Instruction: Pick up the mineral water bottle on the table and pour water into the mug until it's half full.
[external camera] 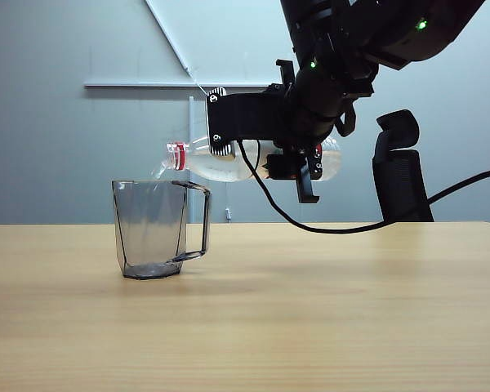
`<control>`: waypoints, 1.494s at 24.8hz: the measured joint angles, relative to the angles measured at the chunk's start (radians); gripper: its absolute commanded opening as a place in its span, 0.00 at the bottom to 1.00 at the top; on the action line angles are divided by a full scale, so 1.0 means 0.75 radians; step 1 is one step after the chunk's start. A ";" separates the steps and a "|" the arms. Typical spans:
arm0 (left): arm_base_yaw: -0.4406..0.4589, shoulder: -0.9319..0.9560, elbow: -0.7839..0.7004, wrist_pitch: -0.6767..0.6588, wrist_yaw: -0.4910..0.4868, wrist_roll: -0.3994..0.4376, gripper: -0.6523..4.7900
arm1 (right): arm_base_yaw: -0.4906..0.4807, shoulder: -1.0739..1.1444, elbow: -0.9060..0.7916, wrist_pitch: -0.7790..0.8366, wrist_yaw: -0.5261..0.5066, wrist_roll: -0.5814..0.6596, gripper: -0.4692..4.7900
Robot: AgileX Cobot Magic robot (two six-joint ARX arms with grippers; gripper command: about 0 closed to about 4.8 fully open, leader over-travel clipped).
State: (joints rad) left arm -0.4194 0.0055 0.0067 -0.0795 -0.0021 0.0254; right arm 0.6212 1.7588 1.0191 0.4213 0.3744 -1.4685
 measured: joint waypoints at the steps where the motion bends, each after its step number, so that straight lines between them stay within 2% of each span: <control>1: 0.000 0.000 0.000 0.000 0.000 0.000 0.12 | -0.001 0.000 0.000 -0.001 0.002 -0.009 0.55; 19: 0.000 0.000 0.000 0.000 0.000 0.000 0.12 | -0.001 0.000 0.000 0.002 0.042 -0.043 0.56; 37: 0.000 0.000 0.000 0.000 0.000 0.000 0.12 | -0.001 -0.001 0.006 0.019 0.060 -0.145 0.56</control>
State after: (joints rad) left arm -0.4194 0.0055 0.0067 -0.0795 -0.0021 0.0254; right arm 0.6209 1.7584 1.0237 0.4358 0.4191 -1.5772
